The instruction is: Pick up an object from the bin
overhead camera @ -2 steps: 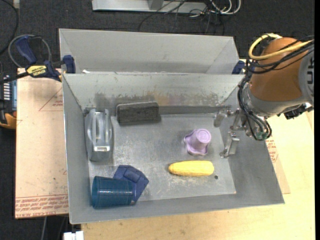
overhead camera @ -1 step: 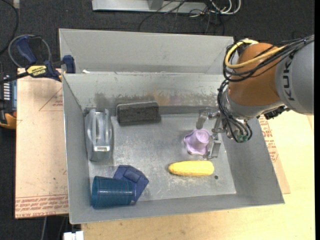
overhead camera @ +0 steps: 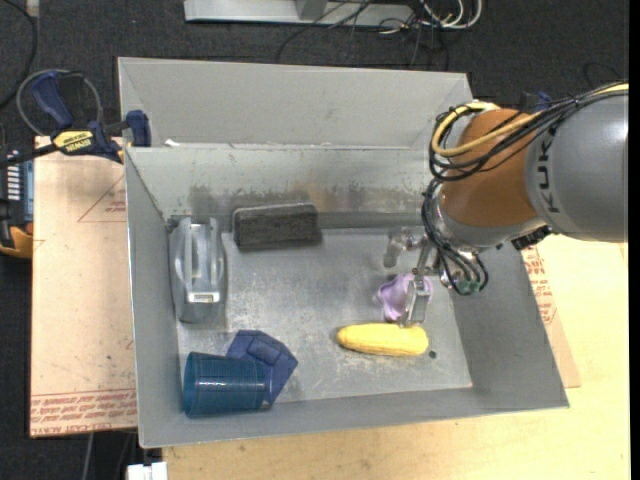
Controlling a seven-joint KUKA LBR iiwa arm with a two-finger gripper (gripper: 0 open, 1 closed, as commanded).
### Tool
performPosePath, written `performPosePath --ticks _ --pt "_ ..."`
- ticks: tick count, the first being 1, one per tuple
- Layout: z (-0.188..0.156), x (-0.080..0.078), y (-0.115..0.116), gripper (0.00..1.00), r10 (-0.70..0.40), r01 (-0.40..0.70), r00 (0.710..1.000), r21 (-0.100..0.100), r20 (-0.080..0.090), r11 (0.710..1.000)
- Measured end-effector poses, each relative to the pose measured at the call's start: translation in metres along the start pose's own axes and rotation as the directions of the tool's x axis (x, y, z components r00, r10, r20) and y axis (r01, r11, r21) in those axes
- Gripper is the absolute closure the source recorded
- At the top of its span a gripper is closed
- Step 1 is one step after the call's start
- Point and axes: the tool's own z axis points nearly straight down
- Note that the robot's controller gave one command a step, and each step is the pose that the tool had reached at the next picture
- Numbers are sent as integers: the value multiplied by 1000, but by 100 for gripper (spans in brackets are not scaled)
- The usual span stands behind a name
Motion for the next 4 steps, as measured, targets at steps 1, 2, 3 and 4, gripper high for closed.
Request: performPosePath --ticks 1,2,3,4 --pt "5 -14 3 0 -8 8 1000 -1 13 1000" --pt "28 -2 -20 0 -35 35 999 0 7 999" --pt "29 -21 -55 100 2 -2 1000 -2 18 1000" --pt "29 -21 -55 100 1 -1 1000 -2 18 1000"
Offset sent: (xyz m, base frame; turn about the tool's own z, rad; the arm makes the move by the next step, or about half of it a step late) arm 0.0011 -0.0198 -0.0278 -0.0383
